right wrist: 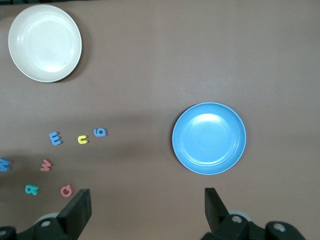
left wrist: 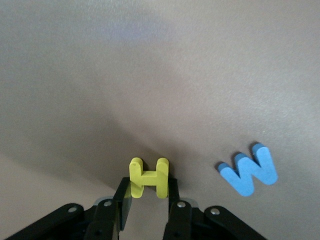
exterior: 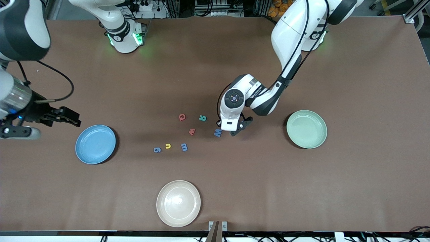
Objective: Sort upper and lower case letters into plates
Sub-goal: 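Carry the H to the green plate while the right gripper reaches letters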
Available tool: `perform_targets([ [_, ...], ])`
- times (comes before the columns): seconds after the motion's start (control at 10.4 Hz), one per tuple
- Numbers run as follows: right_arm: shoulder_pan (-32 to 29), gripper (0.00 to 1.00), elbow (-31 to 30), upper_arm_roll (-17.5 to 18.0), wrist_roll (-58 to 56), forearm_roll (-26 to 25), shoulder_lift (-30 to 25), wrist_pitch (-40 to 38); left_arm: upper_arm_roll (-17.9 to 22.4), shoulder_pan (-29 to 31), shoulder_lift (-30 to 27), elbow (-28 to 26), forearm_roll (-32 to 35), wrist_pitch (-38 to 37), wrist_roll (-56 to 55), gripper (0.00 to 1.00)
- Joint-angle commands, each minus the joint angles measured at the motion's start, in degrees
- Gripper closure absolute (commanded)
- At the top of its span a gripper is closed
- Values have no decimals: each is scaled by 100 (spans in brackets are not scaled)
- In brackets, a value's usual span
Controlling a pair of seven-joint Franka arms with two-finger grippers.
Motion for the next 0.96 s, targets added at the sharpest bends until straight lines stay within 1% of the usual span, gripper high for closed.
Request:
perform_targets([
  [0.0,9,0,88,5,-14,8,264,6,-26,255,-319,-56,89,-305,450,74],
  [0.1,9,0,89,5,-6,-9,483,59,-26,291,-399,-39,71,-490,661,75],
  [0.19,-43,0,132,5,-32,60,842,24,-26,387,-460,-30,80,-605,846,74],
  [0.38,122,0,97,13,-23,78,1047,234,-35,519,-627,-65,54,-1008,1365,74],
  [0.48,280,0,97,5,-32,70,1152,566,-43,650,-732,-83,54,-1341,1645,74],
  [0.58,490,0,54,5,55,78,1301,734,-43,774,-864,-126,54,-1701,2074,74],
  [0.67,710,0,-16,5,186,87,1433,945,-43,966,-1057,-283,54,-1949,2340,74],
  [0.86,808,0,-26,5,564,174,1871,1480,-52,1441,-1627,-1037,63,-1951,3146,74],
])
